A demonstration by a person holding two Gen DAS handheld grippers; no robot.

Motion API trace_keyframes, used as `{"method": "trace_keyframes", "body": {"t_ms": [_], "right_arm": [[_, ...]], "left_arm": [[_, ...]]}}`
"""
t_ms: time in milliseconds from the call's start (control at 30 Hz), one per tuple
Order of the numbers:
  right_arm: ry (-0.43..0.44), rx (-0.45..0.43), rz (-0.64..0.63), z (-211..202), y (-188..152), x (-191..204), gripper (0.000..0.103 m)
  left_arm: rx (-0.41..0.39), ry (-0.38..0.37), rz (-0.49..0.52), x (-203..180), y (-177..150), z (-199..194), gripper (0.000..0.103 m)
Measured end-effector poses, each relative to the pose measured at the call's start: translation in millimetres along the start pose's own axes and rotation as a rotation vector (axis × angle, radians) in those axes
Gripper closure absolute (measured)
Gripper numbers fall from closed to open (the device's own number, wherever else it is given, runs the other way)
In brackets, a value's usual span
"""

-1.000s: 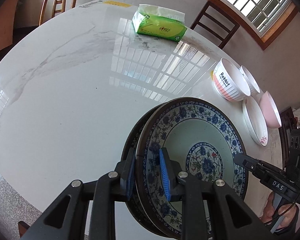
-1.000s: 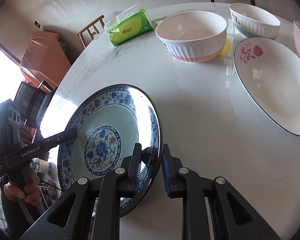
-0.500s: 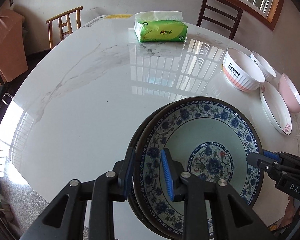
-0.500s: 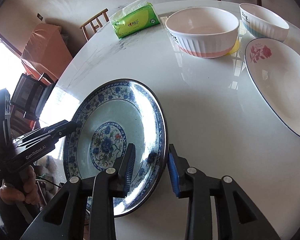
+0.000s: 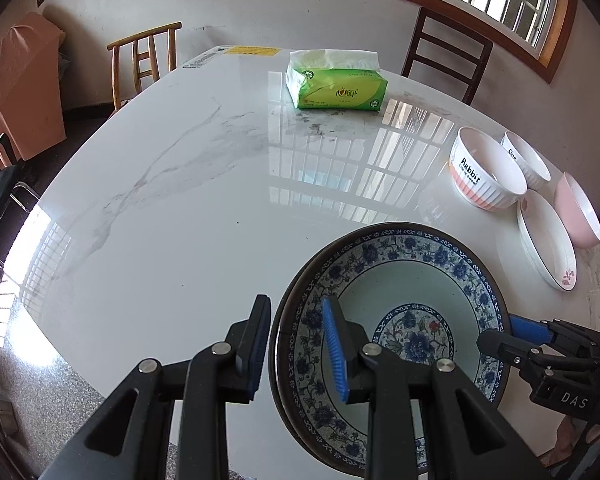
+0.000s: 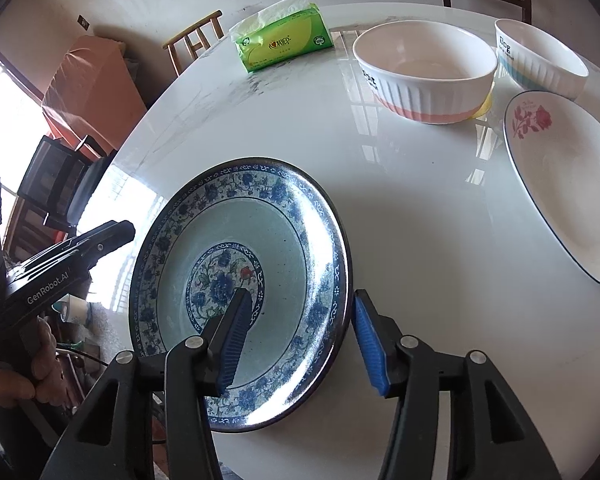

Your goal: Organize plates and bowls

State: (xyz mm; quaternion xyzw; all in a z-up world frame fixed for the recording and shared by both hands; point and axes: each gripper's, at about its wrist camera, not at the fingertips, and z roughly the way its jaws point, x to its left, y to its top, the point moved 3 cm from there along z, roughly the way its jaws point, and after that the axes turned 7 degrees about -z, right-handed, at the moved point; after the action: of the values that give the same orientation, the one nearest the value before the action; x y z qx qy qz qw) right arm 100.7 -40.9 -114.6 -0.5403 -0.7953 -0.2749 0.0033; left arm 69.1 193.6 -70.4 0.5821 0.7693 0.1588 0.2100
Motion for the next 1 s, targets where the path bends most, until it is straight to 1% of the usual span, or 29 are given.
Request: {"method": "trace_keyframes", "body": {"t_ms": [100,367,467,567,700,833,1000], "right_arm": [[-0.008,0.018,-0.002,2,2,2,0.053],[-0.035,0.031,-0.063,8,7,15,0.044],[-0.037,0.022,-0.063,7,8,15,0.044],[-0.044,0.011,-0.059,2,7,11,0.045],[-0.039,-0.019,-0.052,-12,5,2,0.045],[-0.052,-0.055,-0.045,-32,-3,-16,0.045],[-0.091,-0.107,-0.006,-66,-23,-58,0.049]], "left_arm": [[0.007,-0.013,-0.008,-2,-1,2,0.076],[0.006,-0.033,-0.02,-6,2,-2,0.075],[-0.002,-0.035,-0.02,-9,4,-6,0.07],[0.0,-0.045,-0.014,-15,5,-5,0.07],[0.017,-0.084,-0.011,-31,5,-3,0.069],[0.032,-0.132,0.015,-59,6,0,0.069],[0.073,-0.241,0.031,-103,7,6,0.068]]}}
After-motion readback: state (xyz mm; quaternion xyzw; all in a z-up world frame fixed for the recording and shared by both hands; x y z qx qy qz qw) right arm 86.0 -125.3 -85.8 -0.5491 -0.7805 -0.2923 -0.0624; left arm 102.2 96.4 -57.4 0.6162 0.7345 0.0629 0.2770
